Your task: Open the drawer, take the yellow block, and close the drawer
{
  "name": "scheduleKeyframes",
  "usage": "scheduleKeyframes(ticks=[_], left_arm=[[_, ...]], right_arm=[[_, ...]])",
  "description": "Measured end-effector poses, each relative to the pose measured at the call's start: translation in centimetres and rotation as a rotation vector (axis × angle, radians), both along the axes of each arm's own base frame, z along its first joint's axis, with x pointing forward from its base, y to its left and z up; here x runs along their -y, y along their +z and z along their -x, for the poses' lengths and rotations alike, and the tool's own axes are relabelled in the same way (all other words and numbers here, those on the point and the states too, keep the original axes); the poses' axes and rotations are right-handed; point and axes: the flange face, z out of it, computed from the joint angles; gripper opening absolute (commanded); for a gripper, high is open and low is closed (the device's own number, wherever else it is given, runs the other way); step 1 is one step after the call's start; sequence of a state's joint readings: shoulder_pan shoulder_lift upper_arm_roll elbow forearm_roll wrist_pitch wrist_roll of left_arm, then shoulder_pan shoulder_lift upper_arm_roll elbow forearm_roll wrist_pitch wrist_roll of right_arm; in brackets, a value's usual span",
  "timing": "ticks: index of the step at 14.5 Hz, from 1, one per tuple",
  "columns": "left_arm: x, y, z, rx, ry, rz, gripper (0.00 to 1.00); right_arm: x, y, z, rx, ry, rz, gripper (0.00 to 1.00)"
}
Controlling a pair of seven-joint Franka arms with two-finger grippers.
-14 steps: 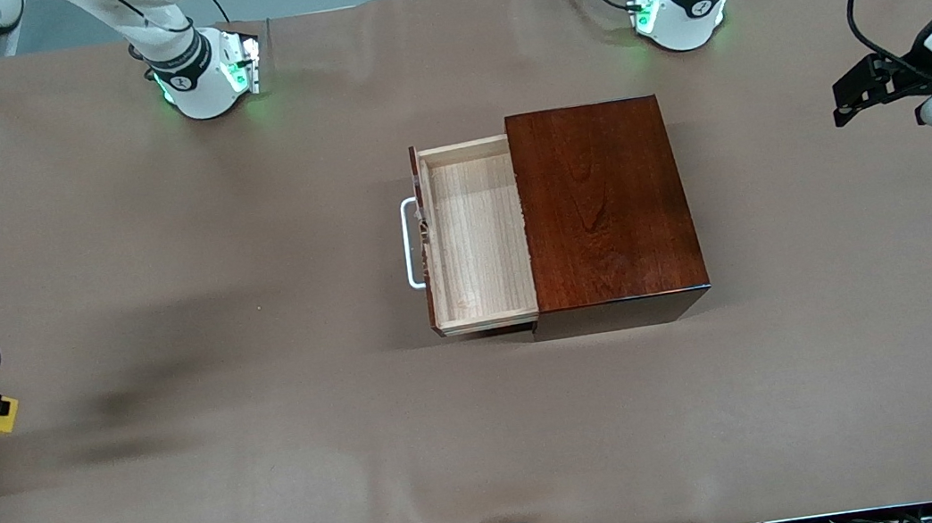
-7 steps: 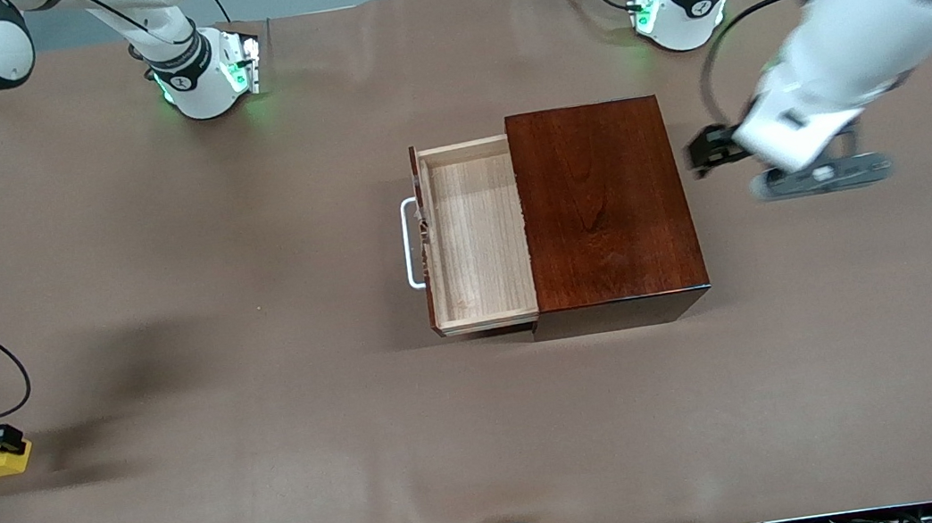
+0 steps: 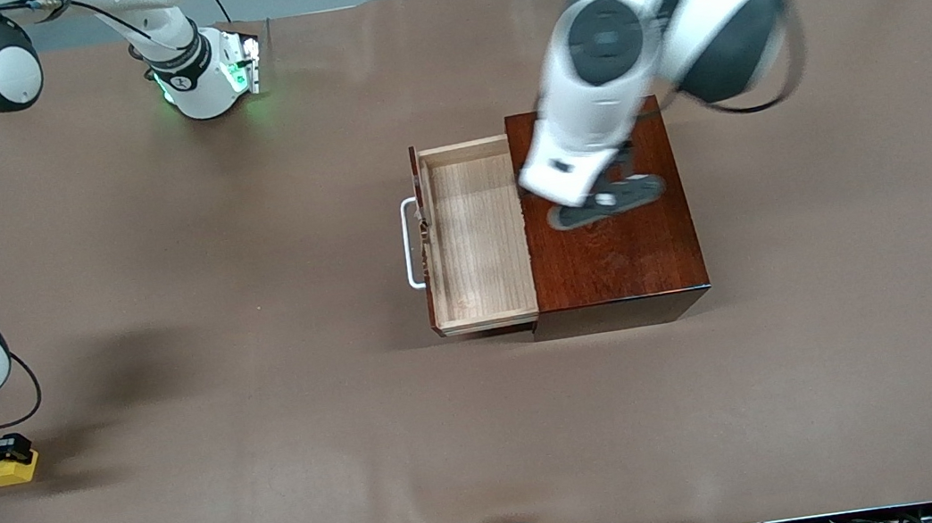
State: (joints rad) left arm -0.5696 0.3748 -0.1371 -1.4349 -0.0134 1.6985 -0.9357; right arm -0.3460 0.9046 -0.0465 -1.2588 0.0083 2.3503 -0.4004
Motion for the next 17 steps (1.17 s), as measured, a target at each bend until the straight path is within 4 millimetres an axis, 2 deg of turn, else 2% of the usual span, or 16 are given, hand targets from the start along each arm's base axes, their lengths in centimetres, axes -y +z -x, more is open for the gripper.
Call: scheduleKeyframes(ticks=[3,10,13,14,16,17], left_arm=[[5.7,-2.5,1.7,0.040,0.120,0.027,1.00],[15.0,-8.1,5.7,0.078,0.583,0.093,1.00],[17.6,-9.8,6.4,0.072,0.783,0.125,1.00],[18.2,-10.3,6.3,0.070,0.849,0.142,1.00],[18.7,-11.0,5.7,0.068,1.000,0.178,1.00],[18.6,-11.5,5.1,0.072,1.069,0.186,1.00]], right_arm=[[1.1,-0.9,0.7,-0.028,-0.013,-0.010,0.09],[1.3,-1.4,1.5,-0.109,-0.020,-0.042,0.11],[1.4,-1.6,1.6,-0.114,-0.023,-0.044,0.21],[1.5,-1.7,1.7,-0.116,-0.024,-0.044,0.36],[1.5,-1.9,1.8,-0.119,-0.025,-0.046,0.41],[1.6,-2.0,1.8,-0.120,-0.025,-0.046,0.54]])
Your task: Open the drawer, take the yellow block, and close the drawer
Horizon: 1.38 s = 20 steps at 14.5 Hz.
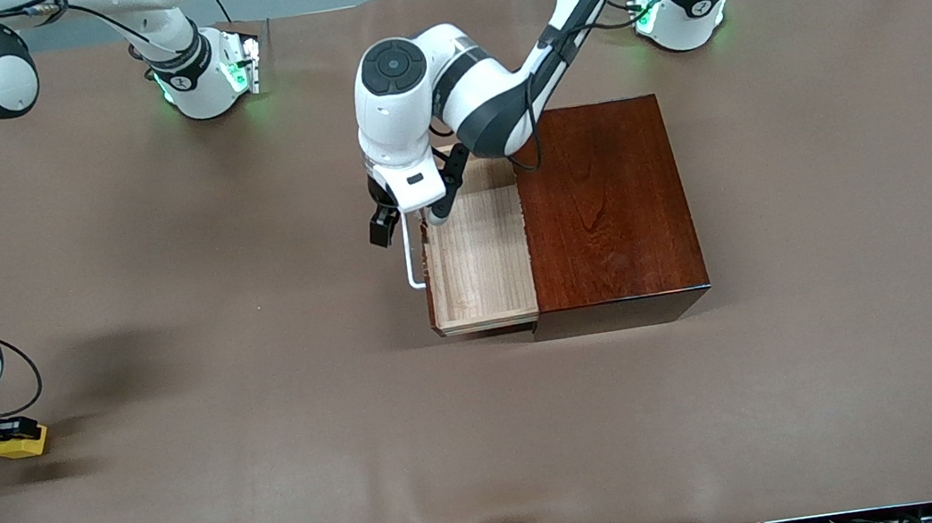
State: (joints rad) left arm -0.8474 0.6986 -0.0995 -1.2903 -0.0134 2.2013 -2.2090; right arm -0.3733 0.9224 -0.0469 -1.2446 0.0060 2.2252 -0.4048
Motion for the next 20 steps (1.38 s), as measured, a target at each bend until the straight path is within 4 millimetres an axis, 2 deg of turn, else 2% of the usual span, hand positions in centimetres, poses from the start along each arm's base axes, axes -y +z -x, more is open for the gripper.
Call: scheduleKeyframes(ticks=[1,7,10,12,15,18,20], left_arm=[[-0.1,-0.5,-0.4,0.000,0.057,-0.003,1.00],[0.5,-3.6,1.1,-0.050,0.173,-0.078,1.00],[0.0,-3.9,0.9,-0.071,0.207,-0.110,1.00],[-0.3,-3.9,0.9,-0.087,0.231,-0.132,1.00],[-1.1,-3.8,0.2,-0.101,0.287,-0.162,1.00],[-2.0,-3.5,-0.4,-0.114,0.307,-0.203,1.00],[-2.4,-3.2,-0.6,-0.118,0.312,-0.231,1.00]], right_arm=[[0.0,0.0,0.0,0.000,0.000,0.000,0.98],[0.5,0.3,0.3,-0.015,-0.012,-0.007,1.00],[0.0,2.8,0.2,-0.056,-0.009,-0.033,1.00],[-0.7,6.2,0.1,-0.070,-0.015,-0.048,1.00],[-2.5,13.5,0.9,-0.107,-0.068,-0.070,1.00],[-6.8,21.2,2.4,-0.166,-0.125,-0.087,1.00],[-10.3,25.4,3.8,-0.172,-0.157,-0.084,1.00]])
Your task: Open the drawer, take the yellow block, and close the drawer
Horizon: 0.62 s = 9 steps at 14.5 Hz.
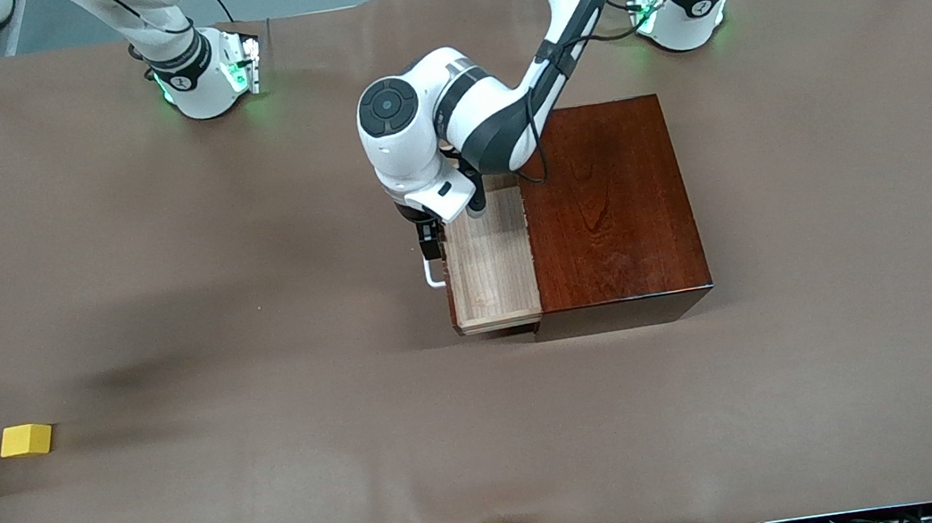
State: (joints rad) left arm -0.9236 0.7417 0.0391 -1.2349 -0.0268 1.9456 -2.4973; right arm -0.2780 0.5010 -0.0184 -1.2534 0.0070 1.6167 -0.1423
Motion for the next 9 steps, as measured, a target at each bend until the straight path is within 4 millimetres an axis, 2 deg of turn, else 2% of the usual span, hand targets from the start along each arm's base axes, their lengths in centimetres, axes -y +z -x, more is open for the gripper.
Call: scheduleKeyframes(ticks=[5,9], left_arm=[[-3.2,-1.2,-1.2,-0.061,0.007,-0.133,1.00],[-4.8,-1.7,-1.3,-0.074,0.003,-0.239,1.00]], right_arm=[[-9.6,7.9,5.3,0.044,0.036,0.014,1.00],[-15.9,11.2,7.3,0.090,0.131,0.017,1.00]])
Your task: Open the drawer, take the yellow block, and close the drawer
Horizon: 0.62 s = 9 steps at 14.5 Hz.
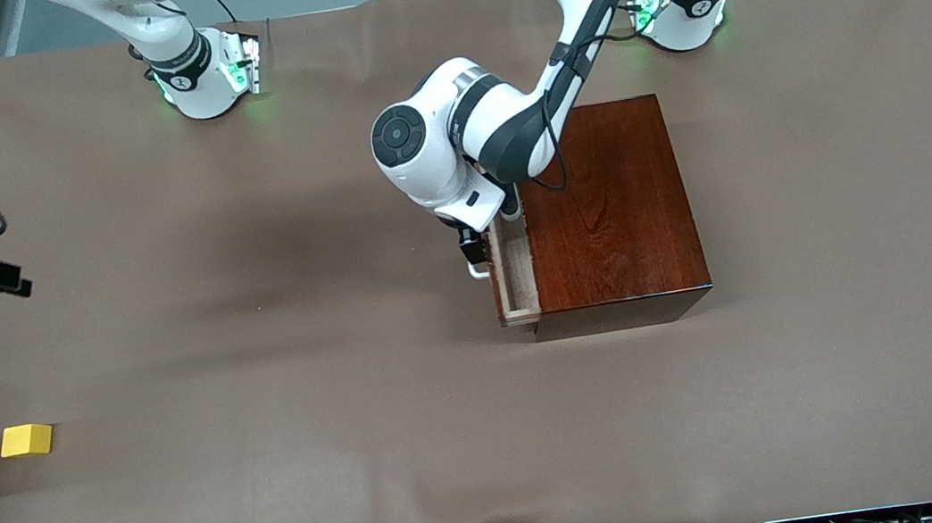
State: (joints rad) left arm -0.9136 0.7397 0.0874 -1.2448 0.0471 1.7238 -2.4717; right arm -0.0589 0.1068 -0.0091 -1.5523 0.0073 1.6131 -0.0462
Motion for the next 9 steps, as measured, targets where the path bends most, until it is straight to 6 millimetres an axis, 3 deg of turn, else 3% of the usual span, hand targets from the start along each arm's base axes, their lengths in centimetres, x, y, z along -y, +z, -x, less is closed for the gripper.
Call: scheduleKeyframes(ticks=[2,9], left_arm=[[-1.1,-0.4,-0.1,-0.007,-0.005,-0.067,1.00],[-2.5,-0.7,-0.5,0.014,-0.016,-0.164,1.00]], right_arm=[[-1.5,0.6,0.2,0.011,0.023,0.001,1.00],[-1.3,1.7,0.6,0.038,0.020,0.004,1.00]])
